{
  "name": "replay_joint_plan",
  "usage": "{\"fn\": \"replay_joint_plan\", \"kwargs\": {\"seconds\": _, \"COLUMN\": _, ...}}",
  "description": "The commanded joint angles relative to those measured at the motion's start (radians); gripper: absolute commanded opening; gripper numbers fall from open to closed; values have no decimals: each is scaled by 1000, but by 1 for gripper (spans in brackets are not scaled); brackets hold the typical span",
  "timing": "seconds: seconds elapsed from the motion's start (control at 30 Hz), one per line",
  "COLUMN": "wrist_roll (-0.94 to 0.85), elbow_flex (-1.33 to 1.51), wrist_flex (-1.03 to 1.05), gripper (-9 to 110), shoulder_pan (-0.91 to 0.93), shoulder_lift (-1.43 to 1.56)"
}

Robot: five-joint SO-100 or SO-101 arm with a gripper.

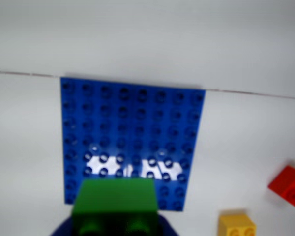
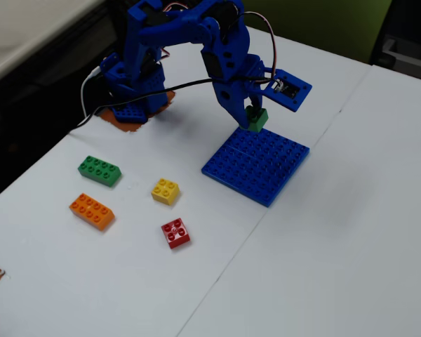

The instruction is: Pick up the 2x2 green block and go up the 8x8 blue block.

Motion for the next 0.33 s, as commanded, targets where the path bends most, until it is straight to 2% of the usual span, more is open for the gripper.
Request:
{"fn": "replay_joint_plan", "kwargs": {"seconds": 0.0, "wrist_roll": -8, "elbow_flex": -3, "wrist_flex": 2, "gripper": 3, "shoulder_pan": -9, "shoulder_lift": 57}}
{"fn": "replay_joint_plan", "kwargs": {"seconds": 0.3, "wrist_roll": -11, "elbow_flex": 0, "wrist_flex": 2, "gripper": 3, "shoulder_pan": -8, "shoulder_lift": 55}}
